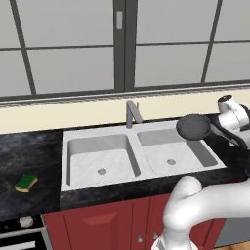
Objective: Pick the pan and sponge and place them into the sink. Then turn on the water.
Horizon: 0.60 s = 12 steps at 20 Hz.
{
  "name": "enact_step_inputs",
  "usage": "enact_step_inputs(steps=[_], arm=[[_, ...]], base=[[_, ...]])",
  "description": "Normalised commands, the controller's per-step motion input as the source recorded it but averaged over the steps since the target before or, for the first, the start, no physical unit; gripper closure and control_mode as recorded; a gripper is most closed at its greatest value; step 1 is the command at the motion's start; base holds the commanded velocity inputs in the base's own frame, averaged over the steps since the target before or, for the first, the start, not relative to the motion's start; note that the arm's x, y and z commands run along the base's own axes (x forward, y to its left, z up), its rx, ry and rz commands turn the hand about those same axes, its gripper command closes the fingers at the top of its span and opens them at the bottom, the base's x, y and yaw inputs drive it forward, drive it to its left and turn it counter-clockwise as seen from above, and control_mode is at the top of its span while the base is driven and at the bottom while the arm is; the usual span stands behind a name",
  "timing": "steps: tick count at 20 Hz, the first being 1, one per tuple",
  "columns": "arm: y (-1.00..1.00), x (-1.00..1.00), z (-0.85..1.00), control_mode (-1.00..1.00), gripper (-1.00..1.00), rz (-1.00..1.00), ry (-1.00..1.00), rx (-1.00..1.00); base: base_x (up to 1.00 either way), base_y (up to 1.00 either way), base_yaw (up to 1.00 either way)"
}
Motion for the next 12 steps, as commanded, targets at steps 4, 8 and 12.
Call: enact_step_inputs(steps=[4, 8, 12], arm=[[0.4, -0.06, 0.04, -1.0, 1.0, 0.07, 0.02, -0.11], [0.34, -0.07, 0.0, -1.0, 1.0, 0.06, 0.0, -0.07], [0.17, -0.21, 0.0, -1.0, 1.0, 0.08, -0.04, 0.0]], base=[[0.0, 0.0, 0.0], [0.0, 0.0, 0.0], [0.0, 0.0, 0.0]])
